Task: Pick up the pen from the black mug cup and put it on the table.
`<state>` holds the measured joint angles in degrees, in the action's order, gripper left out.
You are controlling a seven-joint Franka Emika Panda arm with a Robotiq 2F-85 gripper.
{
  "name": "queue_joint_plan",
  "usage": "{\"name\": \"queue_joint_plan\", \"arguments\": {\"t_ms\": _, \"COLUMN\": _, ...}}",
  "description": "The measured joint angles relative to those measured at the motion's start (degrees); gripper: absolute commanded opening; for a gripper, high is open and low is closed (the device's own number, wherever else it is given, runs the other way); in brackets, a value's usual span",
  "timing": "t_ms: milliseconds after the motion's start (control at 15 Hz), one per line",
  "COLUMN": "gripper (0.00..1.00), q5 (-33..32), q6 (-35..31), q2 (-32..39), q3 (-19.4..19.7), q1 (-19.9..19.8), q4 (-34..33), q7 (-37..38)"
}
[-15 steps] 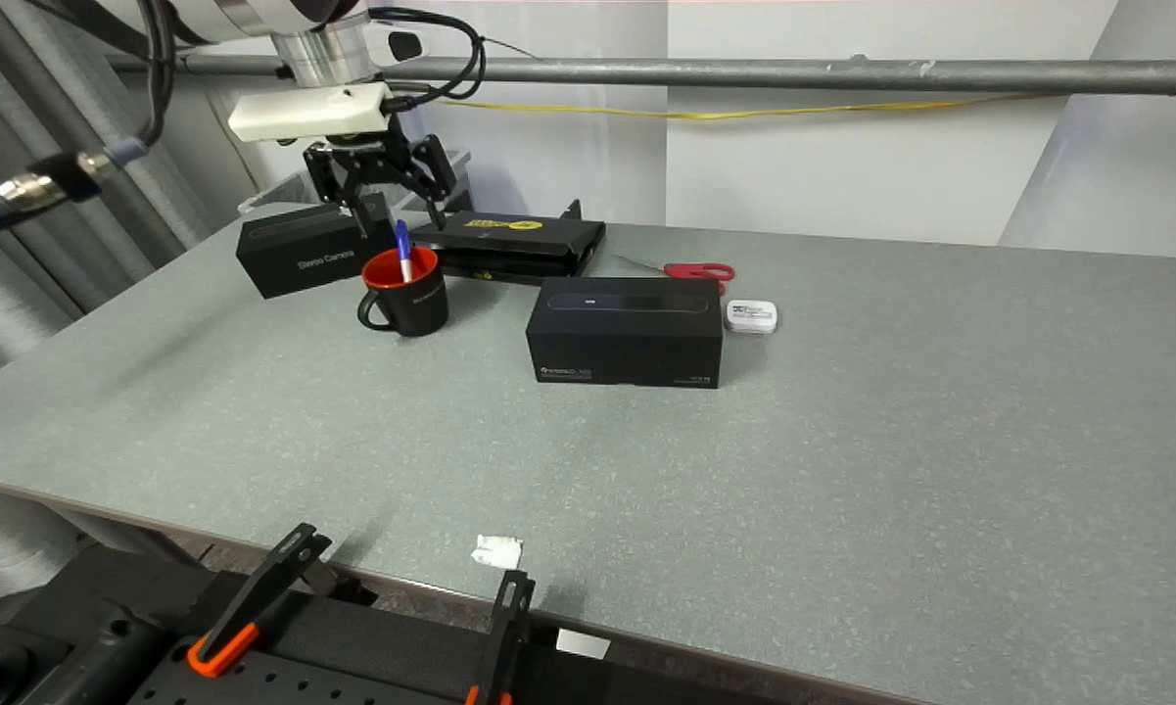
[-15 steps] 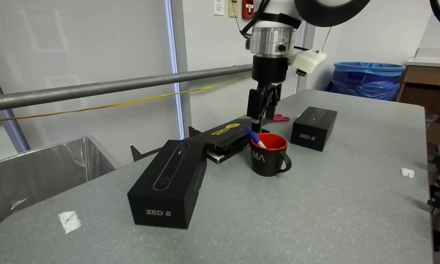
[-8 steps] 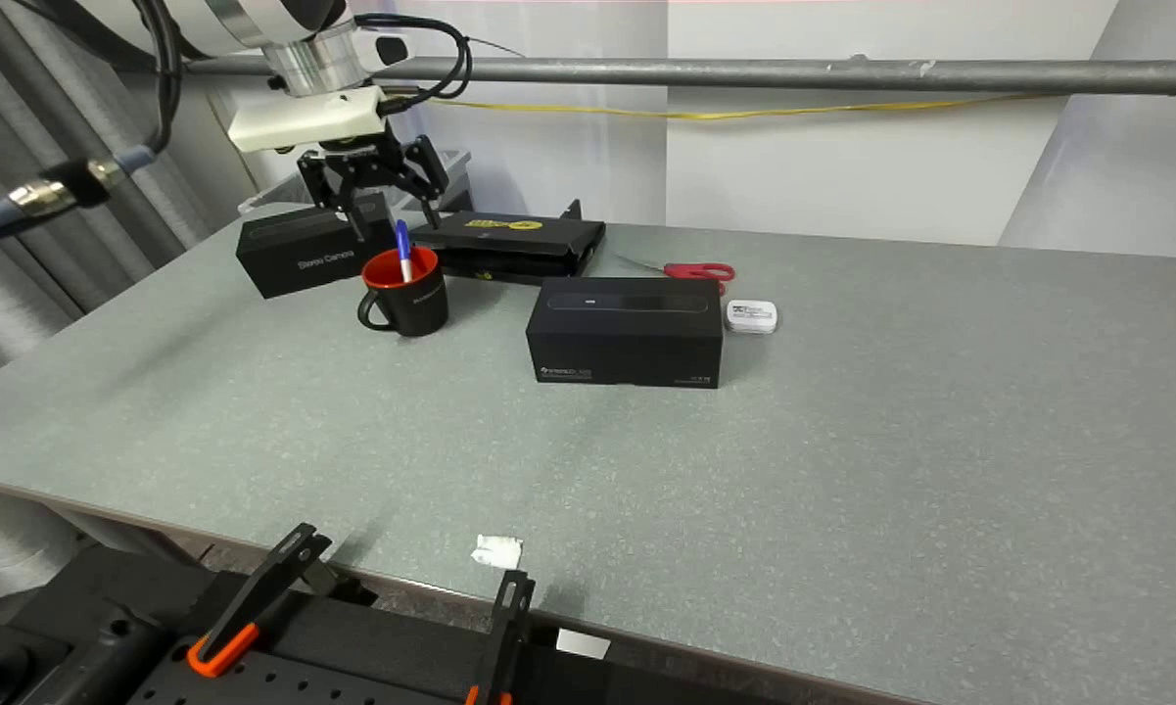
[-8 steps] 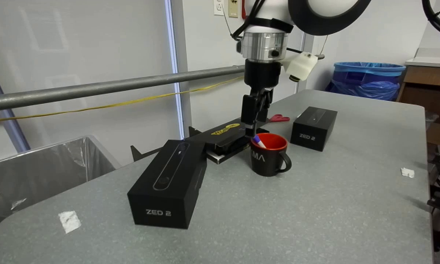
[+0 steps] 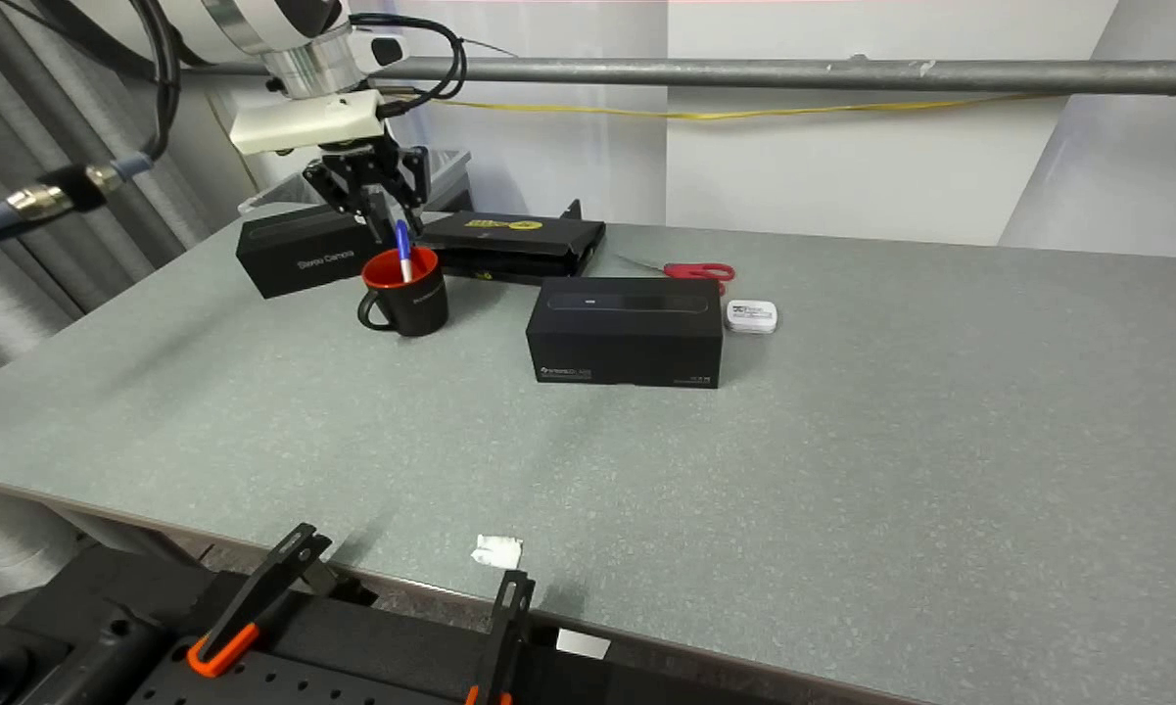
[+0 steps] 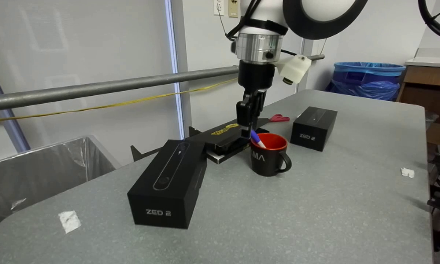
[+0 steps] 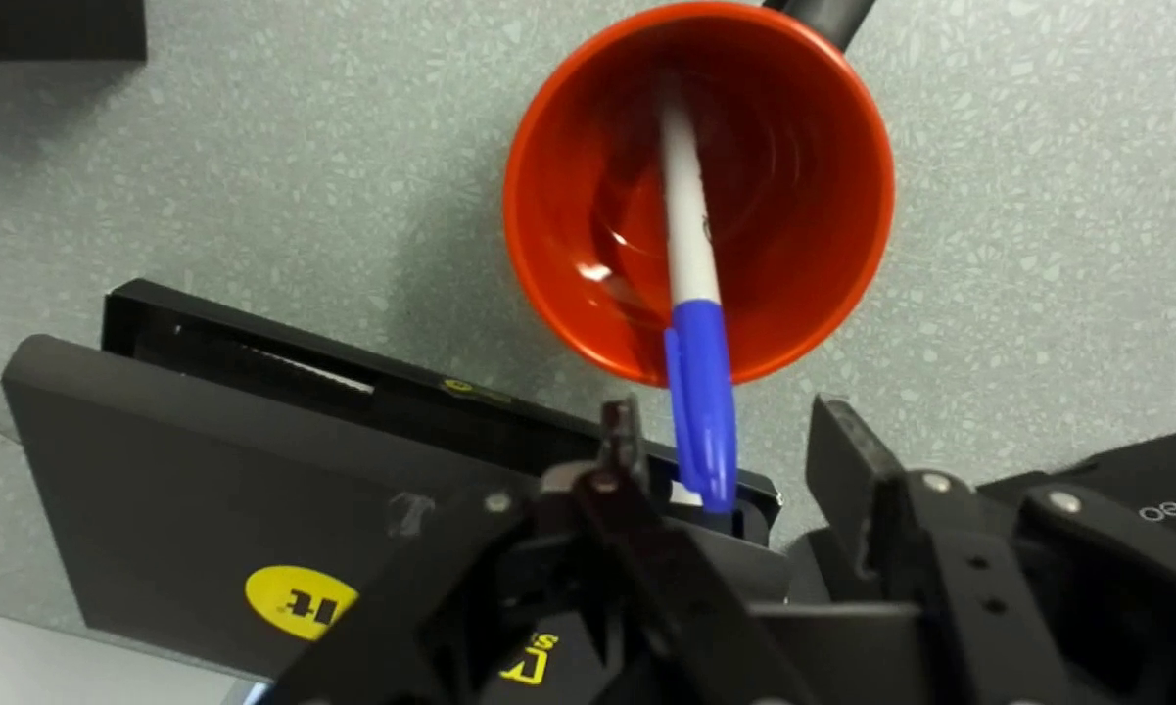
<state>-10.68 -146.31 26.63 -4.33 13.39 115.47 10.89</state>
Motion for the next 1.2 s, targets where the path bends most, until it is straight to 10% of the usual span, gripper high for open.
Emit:
{"name": "queue_joint_plan", "arguments": {"t_ms": 200, "gripper": 0.0, "q5": 0.0, "q6": -0.1, "q2": 0.05, "q3": 0.0, "q1": 0.0, "q4": -0.28, "q7": -0.04}}
{"name": "queue_joint_plan", "arguments": {"t_ms": 1200, "gripper": 0.03, "q5": 3.7, "q6": 1.33, "q2": -16.64, "q3": -0.47, "q1": -0.29, "q4": 8.11, "q7": 0.37}}
